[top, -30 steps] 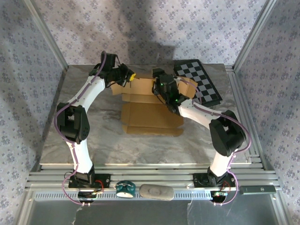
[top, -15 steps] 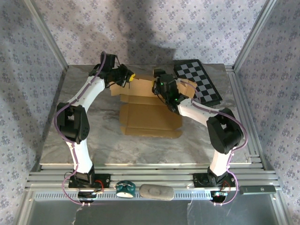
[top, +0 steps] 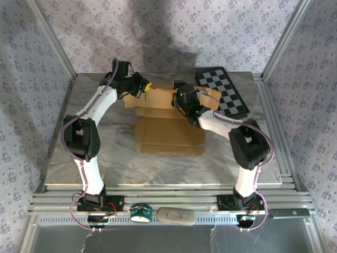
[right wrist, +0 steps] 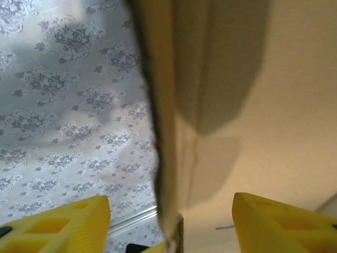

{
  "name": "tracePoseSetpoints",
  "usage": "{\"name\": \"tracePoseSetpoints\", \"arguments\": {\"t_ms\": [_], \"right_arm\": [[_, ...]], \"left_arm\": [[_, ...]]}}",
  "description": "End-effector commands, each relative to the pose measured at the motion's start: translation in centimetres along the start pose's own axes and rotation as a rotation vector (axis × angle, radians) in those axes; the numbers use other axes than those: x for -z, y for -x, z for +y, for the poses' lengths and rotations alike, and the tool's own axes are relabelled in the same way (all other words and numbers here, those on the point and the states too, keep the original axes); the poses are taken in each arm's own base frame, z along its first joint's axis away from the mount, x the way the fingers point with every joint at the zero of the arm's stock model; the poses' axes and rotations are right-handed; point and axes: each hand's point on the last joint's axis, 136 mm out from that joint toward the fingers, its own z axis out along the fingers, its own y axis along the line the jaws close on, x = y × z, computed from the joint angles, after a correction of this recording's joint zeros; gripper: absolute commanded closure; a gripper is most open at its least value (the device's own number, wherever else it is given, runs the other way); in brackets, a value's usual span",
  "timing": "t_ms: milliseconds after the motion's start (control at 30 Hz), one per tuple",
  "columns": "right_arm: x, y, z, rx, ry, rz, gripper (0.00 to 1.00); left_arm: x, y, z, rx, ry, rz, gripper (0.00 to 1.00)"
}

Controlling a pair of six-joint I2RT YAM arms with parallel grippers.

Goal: Fold the paper box

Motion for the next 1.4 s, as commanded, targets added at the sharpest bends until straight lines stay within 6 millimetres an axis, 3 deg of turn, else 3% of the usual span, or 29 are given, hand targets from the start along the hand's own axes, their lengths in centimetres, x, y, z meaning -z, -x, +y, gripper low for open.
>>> {"name": "tracePoseSetpoints", "arguments": {"t_ms": [0,133,267,367,433,533,633,767,867,1000,1100,1367], "right_arm": [[-1.1,-0.4,2.6,-0.034,0.064,0.007,0.46],[-2.3,-0.3,2.1,-0.050,0.059,-0.005,0.64],[-2.5,0.4,2.4,-0.056,0.058,-0.024,0.97],[-1.9,1.0,3.3,-0.050,0.050,-0.036,1.00],[-1.6,1.2,4.1,-0.054,0.042,-0.021,1.00],[-1.1,1.3,5.4,-0.073,0.049,-0.009,1.00],[-0.7,1.3,6.5,-0.090,0.038,0.005,1.00],[-0.2,1.1,8.1,-0.110,0.041,0.020,1.00],[0.1,0.9,8.8,-0.109,0.030,0.031,1.00],[-0.1,0.7,8.8,-0.111,0.014,0.042,1.00],[-0.4,0.7,8.5,-0.116,0.006,0.045,1.00],[-0.7,0.5,8.5,-0.124,-0.011,0.057,1.00]], "left_arm": [[1.1,-0.6,-1.1,0.007,-0.036,0.015,1.00],[1.4,-0.7,-1.4,0.003,-0.041,0.017,1.00],[1.9,-0.9,-1.9,-0.031,-0.054,0.021,0.97],[4.1,-0.6,-1.7,-0.110,-0.001,-0.017,0.43],[6.3,-0.1,-0.6,-0.197,0.074,-0.079,0.29],[9.2,0.4,2.4,-0.266,0.152,-0.160,0.31],[10.6,0.3,5.7,-0.251,0.143,-0.190,0.40],[8.6,-1.1,9.5,-0.304,0.109,-0.111,0.49],[6.0,-1.2,10.1,-0.351,0.040,-0.049,0.45],[4.2,-0.4,8.4,-0.567,0.000,-0.088,0.39],[2.9,0.9,9.7,-0.638,0.067,-0.091,0.36],[1.4,2.2,11.0,-0.665,0.099,-0.124,0.34]]}}
